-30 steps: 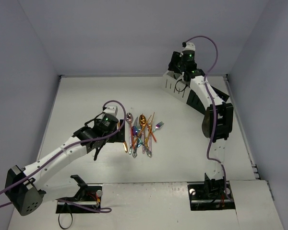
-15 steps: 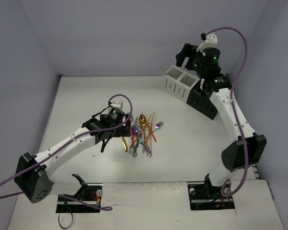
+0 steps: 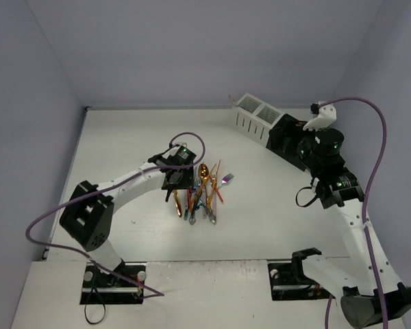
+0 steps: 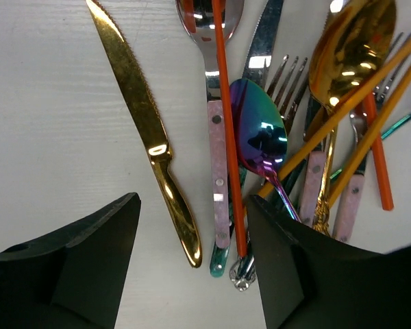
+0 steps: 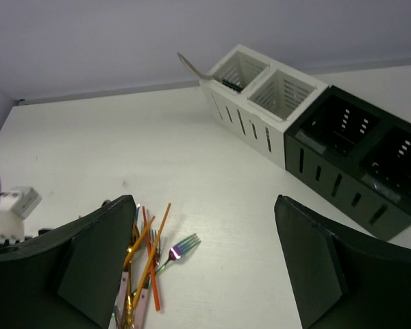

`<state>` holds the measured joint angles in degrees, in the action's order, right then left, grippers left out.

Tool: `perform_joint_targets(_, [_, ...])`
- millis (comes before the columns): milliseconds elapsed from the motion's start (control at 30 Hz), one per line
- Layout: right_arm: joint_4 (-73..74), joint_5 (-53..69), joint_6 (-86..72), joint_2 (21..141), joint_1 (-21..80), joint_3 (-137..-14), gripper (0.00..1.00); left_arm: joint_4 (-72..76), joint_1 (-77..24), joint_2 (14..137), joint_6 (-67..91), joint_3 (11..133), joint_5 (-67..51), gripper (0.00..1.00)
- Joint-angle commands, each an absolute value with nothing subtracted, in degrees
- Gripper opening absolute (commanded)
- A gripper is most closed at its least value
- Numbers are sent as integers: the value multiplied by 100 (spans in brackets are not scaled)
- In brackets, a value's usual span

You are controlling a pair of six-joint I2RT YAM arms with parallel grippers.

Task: Sort the eating utensils into containers

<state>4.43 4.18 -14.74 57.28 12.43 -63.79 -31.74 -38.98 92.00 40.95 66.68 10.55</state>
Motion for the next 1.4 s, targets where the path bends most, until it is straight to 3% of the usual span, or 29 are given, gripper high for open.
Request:
perform_joint_targets(0, [661,273,-1520,5170,1237,-6054,80,-3047,-3759,9590,4121,6984,946,54])
perform_joint_targets(67, [778,239,-1521,4966,1222,-5953,80,-3025,-3753,9717,4046,7004,864,48])
perform_joint_targets(933, [1151,62,-1441,4721,1230,-5773,81,-2873,-3697,10081,3796,6742,733,39])
perform_joint_targets(1367, [1160,96,-1468,4722,1230,-5749,81,-2646,-3526,10515,3473,7221,581,31])
